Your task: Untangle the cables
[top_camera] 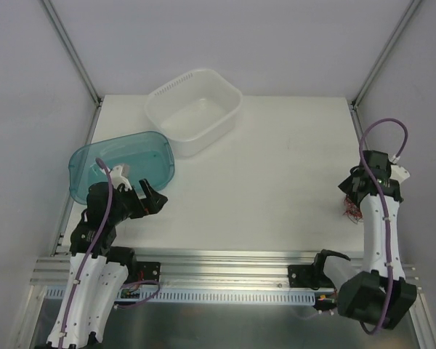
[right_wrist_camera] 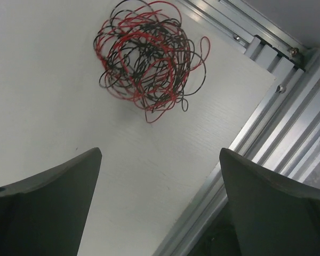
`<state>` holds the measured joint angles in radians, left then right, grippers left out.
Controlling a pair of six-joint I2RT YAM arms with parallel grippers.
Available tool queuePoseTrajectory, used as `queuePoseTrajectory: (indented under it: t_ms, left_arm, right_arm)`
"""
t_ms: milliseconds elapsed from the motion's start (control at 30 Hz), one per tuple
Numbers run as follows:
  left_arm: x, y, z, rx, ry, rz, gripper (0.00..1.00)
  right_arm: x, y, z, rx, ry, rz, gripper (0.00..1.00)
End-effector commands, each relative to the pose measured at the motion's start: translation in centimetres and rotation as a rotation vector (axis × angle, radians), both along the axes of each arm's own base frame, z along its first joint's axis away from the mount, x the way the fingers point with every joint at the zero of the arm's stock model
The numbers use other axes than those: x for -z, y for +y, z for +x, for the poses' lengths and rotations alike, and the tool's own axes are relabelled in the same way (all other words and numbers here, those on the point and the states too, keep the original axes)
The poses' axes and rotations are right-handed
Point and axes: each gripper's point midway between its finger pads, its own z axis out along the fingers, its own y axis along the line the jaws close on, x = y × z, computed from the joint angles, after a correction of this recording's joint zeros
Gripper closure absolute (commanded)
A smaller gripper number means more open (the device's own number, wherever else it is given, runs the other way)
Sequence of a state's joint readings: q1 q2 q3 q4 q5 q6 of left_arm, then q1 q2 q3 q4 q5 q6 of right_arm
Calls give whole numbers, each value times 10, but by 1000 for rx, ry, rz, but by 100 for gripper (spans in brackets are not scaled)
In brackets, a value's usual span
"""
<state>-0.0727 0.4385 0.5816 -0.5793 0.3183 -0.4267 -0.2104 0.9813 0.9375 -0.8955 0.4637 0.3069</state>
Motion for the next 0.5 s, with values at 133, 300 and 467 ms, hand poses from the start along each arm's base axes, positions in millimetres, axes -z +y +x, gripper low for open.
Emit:
queuePoseTrajectory:
  t_ms: [133, 300, 467]
  left_arm:
    - [-4, -13, 1, 90, -96, -13, 1]
    - [-6, -17, -1, 116, -113, -18, 1]
    - [-6, -18, 0, 122, -114, -20, 1]
  right_arm:
    - [41, -33, 29, 331, -92, 105, 5]
    - [84, -43, 48, 368, -63, 175, 6]
    - [115, -46, 62, 323, -19, 205, 8]
